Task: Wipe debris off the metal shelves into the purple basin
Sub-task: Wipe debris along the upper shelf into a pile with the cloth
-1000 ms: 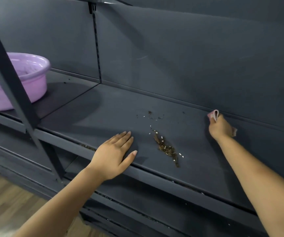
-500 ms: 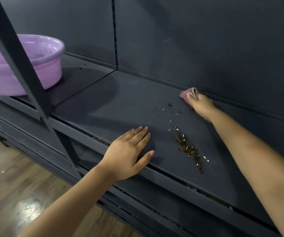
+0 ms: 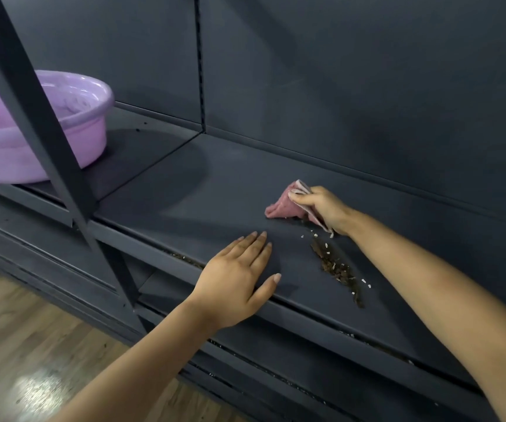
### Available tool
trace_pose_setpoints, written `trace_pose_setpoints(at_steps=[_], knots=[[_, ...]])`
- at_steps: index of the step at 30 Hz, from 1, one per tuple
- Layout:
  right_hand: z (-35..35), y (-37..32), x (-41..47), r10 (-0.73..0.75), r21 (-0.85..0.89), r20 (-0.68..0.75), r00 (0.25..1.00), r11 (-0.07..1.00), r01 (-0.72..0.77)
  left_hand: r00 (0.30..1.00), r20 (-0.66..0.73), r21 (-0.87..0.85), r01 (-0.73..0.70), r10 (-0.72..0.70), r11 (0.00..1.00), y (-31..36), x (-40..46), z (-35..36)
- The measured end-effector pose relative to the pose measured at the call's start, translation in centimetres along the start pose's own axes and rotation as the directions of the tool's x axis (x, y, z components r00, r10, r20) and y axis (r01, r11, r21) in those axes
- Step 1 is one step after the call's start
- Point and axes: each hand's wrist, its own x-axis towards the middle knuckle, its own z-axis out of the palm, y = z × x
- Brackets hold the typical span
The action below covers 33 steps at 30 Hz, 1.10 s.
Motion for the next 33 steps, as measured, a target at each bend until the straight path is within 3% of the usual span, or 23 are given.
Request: trace_pose_setpoints(at_steps=[5,11,15,18,21,24,29,33], knots=[[-0.2,0.3,-3.1,-0.031,0.121,0.063,0.998,0.992,0.023,1.0,-0.002,0.028,-0.009,0.009,1.0,0.0,0.0,-0.1],[-1.1,1.1,-6.1,-0.062,0.122,0.036,0.997,0.991,0.057,0.999,-0.031,0.031,-0.03,0.031,0.999,0.0,0.1,-0.2],[-3.1,0.4,-7.0,-0.102,0.257,-0.124,0.987,0.957,0.131,0.996,-0.027,0.019,-0.08,0.081,0.997,-0.3,0.7,-0.1],[-6.6,0.8,-6.7,-0.042,0.386,-0.283,0.958,0.909,0.154,0.994,-0.02,-0.012,-0.105,0.105,0.994,-0.6,1.2,0.0],[-10.6,2.9,-5.6,0.042,0.389,-0.492,0.869,0.904,0.177,0.993,-0.022,-0.007,-0.118,0.118,0.993,-0.8,1.3,0.2],[-12.1,4.8,-5.1,0.123,0.304,-0.622,0.774,0.948,0.093,0.992,-0.029,0.001,-0.123,0.123,0.992,-0.9,1.2,0.4],[-9.4,5.8,-4.4,0.13,0.148,-0.548,0.826,0.987,-0.058,0.991,-0.041,0.013,-0.13,0.13,0.991,-0.9,1.3,0.5],[-4.8,2.8,-7.2,0.013,0.142,-0.281,0.96,0.99,0.028,0.989,-0.063,0.035,-0.133,0.135,0.99,-0.7,1.2,0.5]])
